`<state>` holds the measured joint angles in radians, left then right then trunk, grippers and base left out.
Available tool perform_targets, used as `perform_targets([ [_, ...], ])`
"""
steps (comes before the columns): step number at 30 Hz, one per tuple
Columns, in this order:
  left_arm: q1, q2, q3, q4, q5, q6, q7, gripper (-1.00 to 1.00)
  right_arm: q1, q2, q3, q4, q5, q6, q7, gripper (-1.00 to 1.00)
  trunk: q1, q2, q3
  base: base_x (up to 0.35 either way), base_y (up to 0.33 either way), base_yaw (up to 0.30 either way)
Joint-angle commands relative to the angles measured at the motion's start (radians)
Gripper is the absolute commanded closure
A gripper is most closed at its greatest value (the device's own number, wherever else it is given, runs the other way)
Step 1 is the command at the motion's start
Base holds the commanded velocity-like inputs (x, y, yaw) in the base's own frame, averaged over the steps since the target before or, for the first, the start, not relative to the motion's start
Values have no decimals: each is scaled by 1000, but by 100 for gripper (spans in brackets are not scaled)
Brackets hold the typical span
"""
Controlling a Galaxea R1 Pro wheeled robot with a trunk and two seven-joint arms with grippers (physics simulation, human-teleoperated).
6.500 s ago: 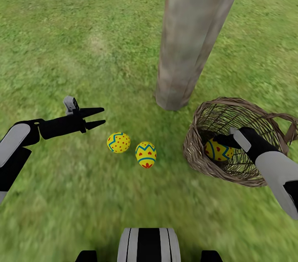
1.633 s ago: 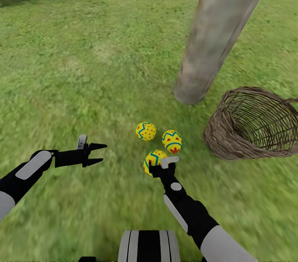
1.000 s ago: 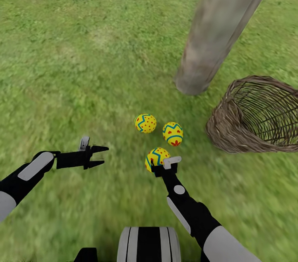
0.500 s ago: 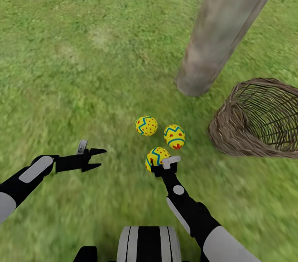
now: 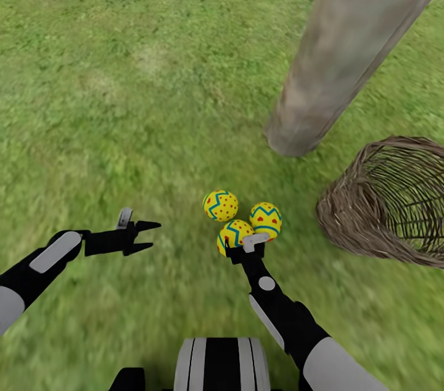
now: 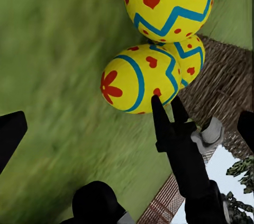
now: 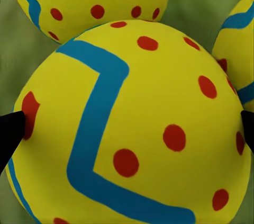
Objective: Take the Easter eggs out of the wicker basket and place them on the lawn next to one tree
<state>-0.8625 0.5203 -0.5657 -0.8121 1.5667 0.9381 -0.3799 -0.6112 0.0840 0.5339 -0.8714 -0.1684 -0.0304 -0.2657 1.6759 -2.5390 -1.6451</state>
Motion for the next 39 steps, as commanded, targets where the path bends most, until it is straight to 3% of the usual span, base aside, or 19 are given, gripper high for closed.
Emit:
perform_targets([
  [1, -1, 2, -5, -10, -4, -1, -9, -100, -1, 0, 4, 0, -11, -3, -6, 100, 0, 0, -4, 3, 1, 0],
  [6, -1, 1, -5, -16, -4, -1, -10, -100, -1, -1, 4, 0, -11, -4, -6, 100, 3, -2, -24, 0, 0, 0],
  [9, -1, 1, -5, -15, -4, -1, -10, -100, -1, 0, 5, 0, -11, -4, -6, 100, 3, -2, -24, 0, 0, 0],
  [10, -1, 2, -5, -15, -4, -1, -10, -100, -1, 0, 5, 0, -11, -3, -6, -100, 3, -2, -24, 0, 0, 0],
  [24, -1, 1, -5, -7, -14, -1, -9, -100, -1, 2, 5, -1, -8, -3, -10, -100, -3, 1, 23, -3, 0, 0],
  [36, -1, -1, -8, 11, -19, -1, -8, -100, 0, 2, 6, -9, 5, -5, -17, -100, -8, 4, 69, -307, 0, 0],
  [39, -1, -4, -11, 13, -42, -4, -6, -100, 0, -2, 3, -14, 5, -3, -15, -100, -10, 5, 81, -339, 0, 0],
])
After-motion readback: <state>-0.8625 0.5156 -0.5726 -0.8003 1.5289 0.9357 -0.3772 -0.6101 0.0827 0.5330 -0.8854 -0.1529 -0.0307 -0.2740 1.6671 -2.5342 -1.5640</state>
